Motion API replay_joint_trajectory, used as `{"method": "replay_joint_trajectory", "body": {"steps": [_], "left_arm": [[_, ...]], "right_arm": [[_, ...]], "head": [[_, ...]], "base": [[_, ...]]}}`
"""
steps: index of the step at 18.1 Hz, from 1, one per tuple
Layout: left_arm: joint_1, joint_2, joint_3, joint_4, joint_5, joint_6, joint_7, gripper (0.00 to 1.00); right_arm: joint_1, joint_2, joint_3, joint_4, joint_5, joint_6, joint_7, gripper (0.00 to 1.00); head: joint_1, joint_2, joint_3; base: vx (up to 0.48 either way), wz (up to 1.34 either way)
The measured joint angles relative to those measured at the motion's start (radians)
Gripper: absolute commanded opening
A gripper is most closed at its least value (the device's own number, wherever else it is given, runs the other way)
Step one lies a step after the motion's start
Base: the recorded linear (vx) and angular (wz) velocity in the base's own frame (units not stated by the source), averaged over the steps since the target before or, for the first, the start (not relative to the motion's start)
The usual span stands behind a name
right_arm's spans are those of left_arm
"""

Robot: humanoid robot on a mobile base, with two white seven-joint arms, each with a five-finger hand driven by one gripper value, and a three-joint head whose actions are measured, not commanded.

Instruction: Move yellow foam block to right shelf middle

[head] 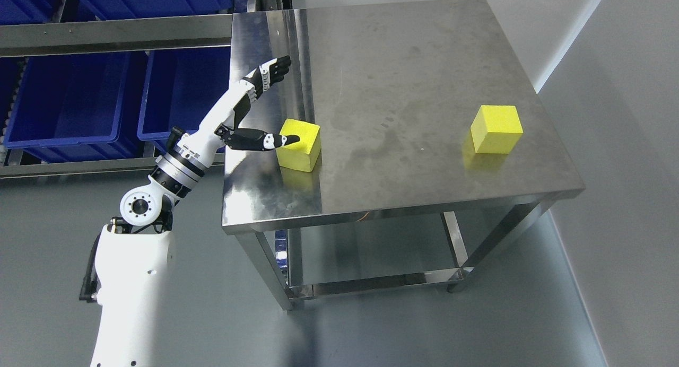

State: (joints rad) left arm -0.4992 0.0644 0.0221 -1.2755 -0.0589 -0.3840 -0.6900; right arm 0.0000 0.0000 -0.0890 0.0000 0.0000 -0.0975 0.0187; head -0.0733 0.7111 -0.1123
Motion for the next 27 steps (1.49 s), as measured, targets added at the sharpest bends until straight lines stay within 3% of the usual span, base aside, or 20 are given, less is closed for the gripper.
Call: {"method": "replay_joint_trajectory", "body": {"steps": [4,10,11,13,15,21,24,27], "left_arm": [[-0.003,0.008,-0.023,0.020,-0.051,0.015,-0.022,0.91],[0.001,0.014,-0.050,0.040,-0.084,0.079,-0.088,0.70],[0.003,0.015,-0.053,0.042,-0.086,0.085,-0.095,0.62],[0.005,0.014,-0.055,0.046,-0.087,0.088,-0.102,0.32],[0.009,0.008,-0.048,0.050,-0.067,0.091,-0.116,0.17],[-0.015,-0.023,0.001,0.053,0.069,0.058,-0.083,0.18],[-0.053,-0.033,0.028,0.050,0.195,0.027,0.105,0.19],[-0.075,-0.041,0.042,0.047,0.274,-0.071,0.318,0.18]], "right_arm": [[0.000,0.000,0.000,0.000,0.061,0.000,0.000,1.00],[0.000,0.000,0.000,0.000,0.019,0.000,0.000,1.00],[0.000,0.000,0.000,0.000,0.014,0.000,0.000,1.00],[0.000,0.000,0.000,0.000,0.010,0.000,0.000,1.00],[0.000,0.000,0.000,0.000,0.006,0.000,0.000,1.00],[0.000,0.000,0.000,0.000,0.003,0.000,0.000,1.00],[0.000,0.000,0.000,0.000,0.042,0.000,0.000,1.00],[0.000,0.000,0.000,0.000,0.023,0.000,0.000,1.00]], "head": [[0.0000,0.000,0.000],[0.0000,0.000,0.000],[0.0000,0.000,0.000],[0.0000,0.000,0.000],[0.0000,0.000,0.000],[0.0000,0.000,0.000],[0.0000,0.000,0.000],[0.0000,0.000,0.000]], "base": [[0.000,0.00],[0.000,0.00],[0.000,0.00],[0.000,0.00],[0.000,0.00],[0.000,0.00],[0.000,0.00],[0.002,0.01]]}}
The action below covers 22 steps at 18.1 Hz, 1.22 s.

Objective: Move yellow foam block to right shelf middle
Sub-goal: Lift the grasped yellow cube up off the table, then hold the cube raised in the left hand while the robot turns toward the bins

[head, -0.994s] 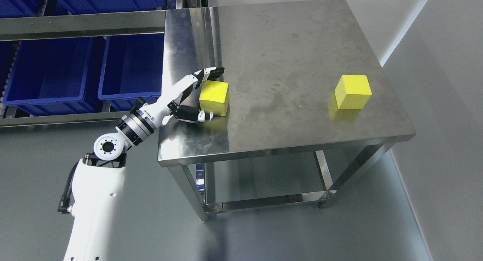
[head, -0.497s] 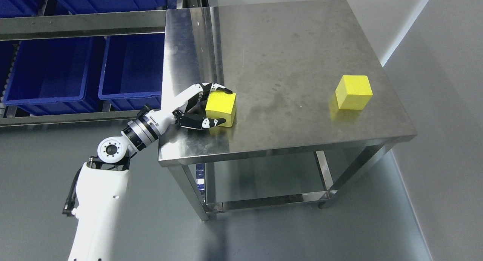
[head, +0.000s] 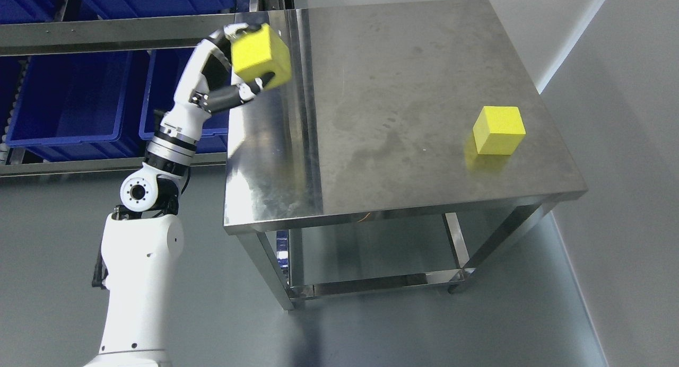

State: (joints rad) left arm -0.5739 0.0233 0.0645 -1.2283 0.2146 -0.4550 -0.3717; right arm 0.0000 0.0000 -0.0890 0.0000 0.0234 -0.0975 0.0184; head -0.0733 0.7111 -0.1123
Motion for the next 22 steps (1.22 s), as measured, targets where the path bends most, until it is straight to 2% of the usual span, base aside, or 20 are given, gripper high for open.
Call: {"method": "replay_joint_trajectory", "body": {"steps": [2,6,17,22], "left_arm": [[-0.001,-0.004,0.007,-0.004,0.033,-0.039,0.081,0.18],[0.023,-0.010,0.023,-0.022,0.068,-0.070,0.133,0.18],[0.099,-0.019,0.092,-0.071,-0.009,-0.047,0.147,0.18],[0.136,-0.020,0.116,-0.110,-0.036,-0.020,0.152,0.18]], "right_arm": [[0.000,0.000,0.000,0.000,-0.008,0.000,0.000,1.00],[0.000,0.000,0.000,0.000,-0.016,0.000,0.000,1.00],[0.000,0.000,0.000,0.000,-0.022,0.000,0.000,1.00],[0.000,0.000,0.000,0.000,-0.023,0.000,0.000,1.00]], "head": [[0.0000,0.000,0.000],[0.0000,0.000,0.000],[0.0000,0.000,0.000],[0.0000,0.000,0.000]], "base": [[0.006,0.05],[0.022,0.15],[-0.005,0.16],[0.045,0.64]]}}
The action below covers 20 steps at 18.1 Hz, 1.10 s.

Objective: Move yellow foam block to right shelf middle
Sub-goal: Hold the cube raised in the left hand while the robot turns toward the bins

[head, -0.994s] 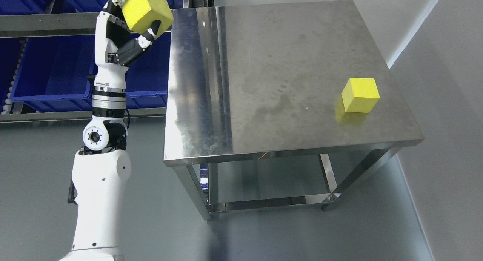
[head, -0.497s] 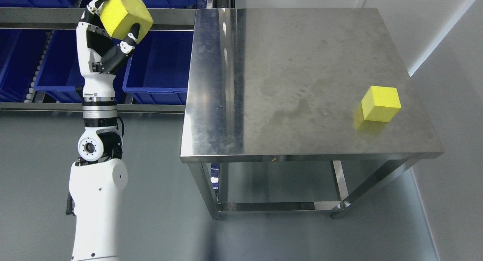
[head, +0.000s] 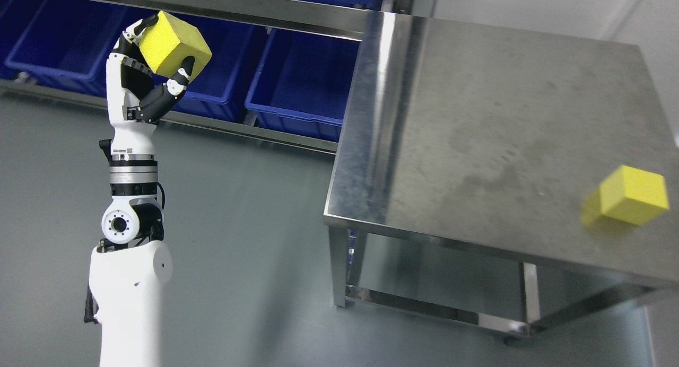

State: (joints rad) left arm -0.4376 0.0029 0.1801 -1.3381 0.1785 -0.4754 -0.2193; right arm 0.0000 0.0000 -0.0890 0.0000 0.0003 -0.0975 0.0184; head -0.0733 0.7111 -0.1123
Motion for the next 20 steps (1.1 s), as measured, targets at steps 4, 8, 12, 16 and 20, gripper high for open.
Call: {"method": "replay_joint_trajectory", "body": {"steps": [4,8,12,16,20], "left_arm": [[0.028,-0.001,0.015,-0.046,-0.010,0.050,0.002,0.18],[0.045,-0.002,0.025,-0.092,-0.015,0.070,0.002,0.18],[0.060,-0.002,0.032,-0.130,-0.018,0.073,0.003,0.18],[0.081,-0.002,0.040,-0.168,-0.019,0.073,0.003,0.18],[0.091,-0.002,0.047,-0.196,-0.024,0.076,0.003,0.18]], "right_arm": [[0.000,0.000,0.000,0.000,0.000,0.000,0.000,1.00],[0.000,0.000,0.000,0.000,0.000,0.000,0.000,1.00],[0.000,0.000,0.000,0.000,0.000,0.000,0.000,1.00],[0.000,0.000,0.000,0.000,0.000,0.000,0.000,1.00],[0.000,0.000,0.000,0.000,0.000,0.000,0.000,1.00]], "head": [[0.0000,0.000,0.000],[0.0000,0.000,0.000],[0.0000,0.000,0.000],[0.0000,0.000,0.000],[0.0000,0.000,0.000]], "base": [[0.087,0.96],[0.095,0.93],[0.107,0.83],[0.099,0.65],[0.096,0.48]]}}
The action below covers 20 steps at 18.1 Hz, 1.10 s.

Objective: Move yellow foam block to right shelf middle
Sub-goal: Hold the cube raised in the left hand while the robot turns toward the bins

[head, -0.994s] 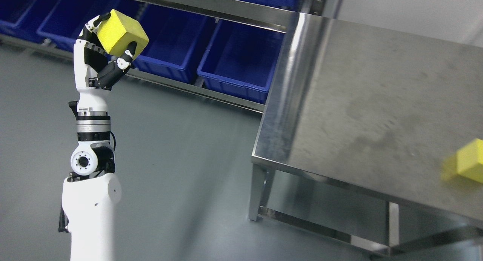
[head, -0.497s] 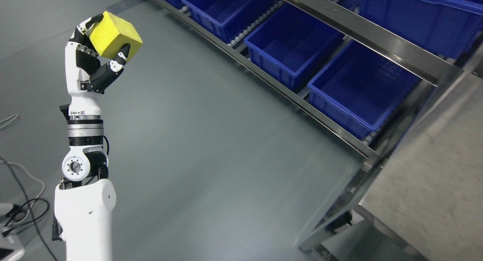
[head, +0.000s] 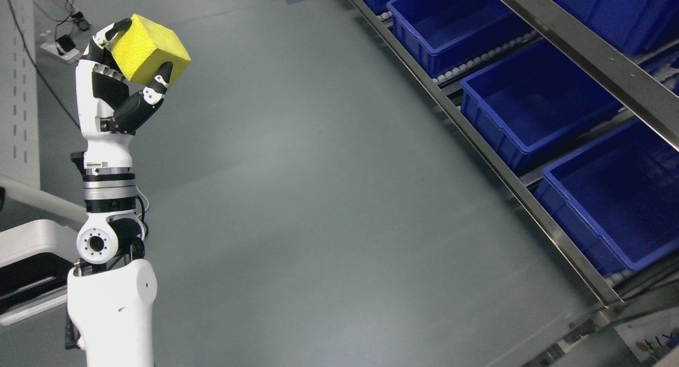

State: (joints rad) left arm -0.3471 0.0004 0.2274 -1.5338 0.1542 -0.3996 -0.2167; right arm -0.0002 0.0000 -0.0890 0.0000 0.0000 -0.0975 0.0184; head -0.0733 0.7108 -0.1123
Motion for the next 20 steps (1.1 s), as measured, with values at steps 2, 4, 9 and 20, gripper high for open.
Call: {"method": "replay_joint_trajectory", "body": {"steps": [2,4,9,20], "left_arm": [[0.003,0.000,0.001,-0.008,-0.003,0.000,-0.001,0.18],[0.005,0.000,0.003,-0.017,-0.005,0.000,-0.001,0.18],[0.007,0.000,0.003,-0.032,-0.008,0.000,-0.001,0.18],[0.009,0.000,-0.007,-0.047,-0.014,0.000,-0.001,0.18]], "right_arm": [[0.000,0.000,0.000,0.000,0.000,0.000,0.000,1.00],[0.000,0.000,0.000,0.000,0.000,0.000,0.000,1.00],[0.000,0.000,0.000,0.000,0.000,0.000,0.000,1.00],[0.000,0.000,0.000,0.000,0.000,0.000,0.000,1.00]], "head": [[0.0000,0.000,0.000],[0.0000,0.000,0.000],[0.0000,0.000,0.000],[0.0000,0.000,0.000]], "base": [[0.089,0.41],[0.095,0.40],[0.117,0.39],[0.186,0.23]]}}
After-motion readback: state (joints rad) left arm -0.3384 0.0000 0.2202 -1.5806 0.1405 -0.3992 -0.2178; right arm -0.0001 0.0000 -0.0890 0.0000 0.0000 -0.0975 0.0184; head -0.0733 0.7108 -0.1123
